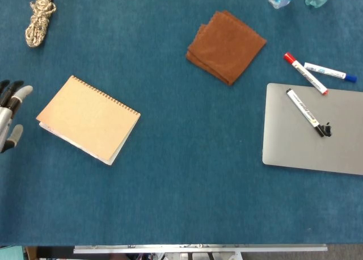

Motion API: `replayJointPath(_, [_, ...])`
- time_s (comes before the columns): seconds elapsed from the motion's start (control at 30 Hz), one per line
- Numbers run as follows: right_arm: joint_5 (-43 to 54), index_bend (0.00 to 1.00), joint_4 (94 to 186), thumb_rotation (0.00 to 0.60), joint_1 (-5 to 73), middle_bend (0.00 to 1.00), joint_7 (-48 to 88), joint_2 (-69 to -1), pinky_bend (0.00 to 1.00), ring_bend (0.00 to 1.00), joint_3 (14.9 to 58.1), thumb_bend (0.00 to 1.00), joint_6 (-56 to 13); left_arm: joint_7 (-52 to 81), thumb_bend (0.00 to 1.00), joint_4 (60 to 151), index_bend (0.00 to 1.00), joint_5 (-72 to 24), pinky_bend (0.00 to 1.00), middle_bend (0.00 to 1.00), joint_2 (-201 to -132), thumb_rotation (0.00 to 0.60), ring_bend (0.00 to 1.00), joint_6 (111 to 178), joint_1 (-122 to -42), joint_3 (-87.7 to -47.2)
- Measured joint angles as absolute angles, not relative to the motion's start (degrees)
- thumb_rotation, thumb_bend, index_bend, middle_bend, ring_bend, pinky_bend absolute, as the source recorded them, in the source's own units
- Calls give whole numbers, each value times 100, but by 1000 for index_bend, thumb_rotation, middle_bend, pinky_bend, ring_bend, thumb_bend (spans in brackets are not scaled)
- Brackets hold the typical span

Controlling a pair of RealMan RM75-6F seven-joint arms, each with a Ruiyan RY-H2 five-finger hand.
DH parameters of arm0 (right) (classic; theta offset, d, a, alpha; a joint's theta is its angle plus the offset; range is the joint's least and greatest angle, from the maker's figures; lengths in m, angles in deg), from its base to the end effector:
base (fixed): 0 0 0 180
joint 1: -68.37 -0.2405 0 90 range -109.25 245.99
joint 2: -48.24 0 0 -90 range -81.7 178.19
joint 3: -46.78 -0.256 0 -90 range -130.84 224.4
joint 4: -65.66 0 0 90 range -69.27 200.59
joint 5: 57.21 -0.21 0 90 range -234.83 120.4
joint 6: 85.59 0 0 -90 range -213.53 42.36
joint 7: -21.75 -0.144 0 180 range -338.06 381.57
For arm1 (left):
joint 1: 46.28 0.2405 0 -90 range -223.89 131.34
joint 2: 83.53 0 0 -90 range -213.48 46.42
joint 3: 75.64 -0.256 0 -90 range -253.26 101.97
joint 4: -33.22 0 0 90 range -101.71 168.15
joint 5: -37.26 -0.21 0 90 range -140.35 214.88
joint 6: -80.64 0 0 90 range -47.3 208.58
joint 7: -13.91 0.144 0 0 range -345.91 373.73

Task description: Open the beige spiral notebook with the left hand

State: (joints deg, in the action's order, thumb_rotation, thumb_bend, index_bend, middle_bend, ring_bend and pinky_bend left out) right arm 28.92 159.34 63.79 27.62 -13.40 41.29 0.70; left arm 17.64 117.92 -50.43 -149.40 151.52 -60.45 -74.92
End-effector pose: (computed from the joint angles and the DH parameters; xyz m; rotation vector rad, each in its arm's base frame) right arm -0.3046 -0.1886 0.1798 1.3843 -0.7625 0.8579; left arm -0.3189 0.2240 0.1254 -1.6923 -0.8419 -0.7128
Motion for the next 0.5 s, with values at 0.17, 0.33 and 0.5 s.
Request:
replayJointPath(0.17, [2902, 138, 15972, 600, 6380, 202, 2787, -1335, 175, 99, 4146, 153, 72, 1644, 352, 11384, 137, -5103, 31, 98, -15108, 600, 96, 14773, -6307, -7534])
replayJointPath(0.33, [2899, 138, 15990, 600, 6411, 202, 2793, -1324, 175, 99, 4155, 153, 120, 1542, 352, 11059, 137, -5084, 31, 98, -15345, 600, 98, 14444, -6523, -7569])
replayJointPath(0.5, [2894, 138, 15992, 600, 6431, 202, 2790, -1321, 175, 99, 4172, 152, 134, 1473, 352, 10782, 138, -4994, 32, 102, -15577, 600, 98, 14303, -6642, -7555])
